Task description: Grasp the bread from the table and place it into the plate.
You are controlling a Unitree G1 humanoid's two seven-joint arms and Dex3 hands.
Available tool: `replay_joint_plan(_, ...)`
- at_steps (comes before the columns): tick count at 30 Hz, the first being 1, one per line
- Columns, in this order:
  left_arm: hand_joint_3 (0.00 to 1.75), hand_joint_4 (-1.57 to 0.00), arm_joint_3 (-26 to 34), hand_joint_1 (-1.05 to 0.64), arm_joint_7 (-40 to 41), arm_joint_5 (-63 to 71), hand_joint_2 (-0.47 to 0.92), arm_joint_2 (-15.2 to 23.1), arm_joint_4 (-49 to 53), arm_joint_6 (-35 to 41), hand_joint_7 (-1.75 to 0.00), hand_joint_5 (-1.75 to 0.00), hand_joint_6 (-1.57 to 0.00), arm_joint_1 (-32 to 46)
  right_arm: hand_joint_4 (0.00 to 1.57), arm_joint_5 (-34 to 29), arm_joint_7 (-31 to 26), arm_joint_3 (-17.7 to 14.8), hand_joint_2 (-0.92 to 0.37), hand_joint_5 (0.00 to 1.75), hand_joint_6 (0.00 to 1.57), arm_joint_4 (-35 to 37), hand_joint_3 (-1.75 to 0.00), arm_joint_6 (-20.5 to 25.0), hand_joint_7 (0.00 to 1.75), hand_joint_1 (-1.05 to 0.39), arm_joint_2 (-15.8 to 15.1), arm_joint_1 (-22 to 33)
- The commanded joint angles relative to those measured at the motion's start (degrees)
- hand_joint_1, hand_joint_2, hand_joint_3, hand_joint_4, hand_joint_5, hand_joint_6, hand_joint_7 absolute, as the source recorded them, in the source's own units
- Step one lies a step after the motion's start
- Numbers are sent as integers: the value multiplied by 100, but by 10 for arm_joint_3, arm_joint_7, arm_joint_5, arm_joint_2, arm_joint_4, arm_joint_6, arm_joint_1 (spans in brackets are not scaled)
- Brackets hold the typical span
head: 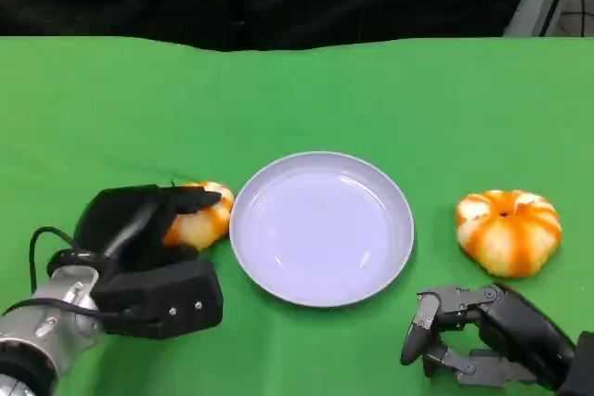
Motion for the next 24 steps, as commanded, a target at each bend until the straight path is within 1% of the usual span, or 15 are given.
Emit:
replay_joint_plan(1, 0, -82, 3, -8, 30, -4, 86, 1, 5, 10, -4, -104, -128, 10, 71, 4, -2, -3, -92, 154, 81, -1, -46, -6, 104, -8, -8, 3)
replay_joint_plan(2, 0, -77, 4, -8, 35, -5, 87, -1, 5, 13, -4, -115, -128, 10, 72, 3, -2, -3, -92, 154, 81, -1, -46, -7, 104, -8, -8, 3)
replay_joint_plan(4, 0, -74, 7, -8, 47, -6, 87, -5, 5, 18, -4, -122, -128, 12, 72, 4, -2, -3, -92, 154, 81, -1, -46, -8, 104, -8, -8, 3)
replay_joint_plan(5, 0, -67, 8, -8, 59, -7, 87, -7, 5, 20, -6, -137, -129, 13, 72, 4, -1, -3, -92, 154, 81, -1, -47, -8, 104, -8, -8, 3)
replay_joint_plan(6, 0, -63, 9, -7, 68, -7, 86, -8, 5, 21, -8, -145, -129, 13, 71, 5, -1, -3, -92, 154, 81, -1, -47, -9, 104, -8, -8, 3)
replay_joint_plan(7, 0, -60, 8, -7, 74, -7, 86, -9, 5, 22, -9, -150, -129, 14, 71, 5, -1, -3, -92, 154, 81, -1, -47, -9, 104, -8, -8, 3)
replay_joint_plan(9, 0, -58, 7, -7, 78, -8, 86, -9, 6, 22, -10, -153, -128, 13, 71, 5, -1, -3, -92, 154, 81, -1, -47, -9, 104, -8, -8, 3)
replay_joint_plan(11, 0, -58, 7, -7, 83, -8, 86, -9, 7, 23, -12, -155, -128, 13, 71, 6, -1, -3, -92, 154, 81, -2, -47, -8, 104, -8, -8, 3)
replay_joint_plan(12, 0, -57, 7, -7, 112, -3, 86, -12, 6, 27, -15, -156, -126, 15, 71, 6, -1, -3, -92, 154, 81, -4, -47, -5, 104, -7, -8, 4)
replay_joint_plan(15, 0, -60, 5, -9, 162, 3, 85, -15, 7, 34, -30, -149, -115, 16, 72, 7, -1, -3, -92, 154, 81, -7, -47, -2, 104, -7, -8, 6)
replay_joint_plan(16, 0, -61, 6, -9, 178, 3, 85, -17, 8, 36, -39, -148, -110, 17, 72, 7, 0, -3, -92, 154, 82, -8, -47, -2, 104, -7, -8, 6)
replay_joint_plan(17, 0, -64, 5, -11, 198, 5, 85, -19, 9, 41, -46, -142, -105, 17, 72, 7, 0, -3, -92, 154, 81, -7, -47, -3, 104, -7, -7, 6)
replay_joint_plan(18, 0, -65, 4, -11, 212, 7, 85, -20, 10, 45, -50, -139, -103, 17, 72, 7, 0, -3, -92, 154, 81, -6, -47, -4, 104, -7, -7, 5)
replay_joint_plan(21, 1, -64, 4, -10, 229, 5, 86, -17, 6, 43, -53, -137, -99, 19, 72, 6, -1, -3, -92, 153, 82, -5, -47, -3, 104, -7, -7, 4)
replay_joint_plan(24, 0, -67, 5, -10, 238, 5, 86, -12, -6, 37, -50, -129, -99, 21, 72, 6, 0, -3, -92, 153, 82, -3, -47, -3, 104, -7, -7, 3)
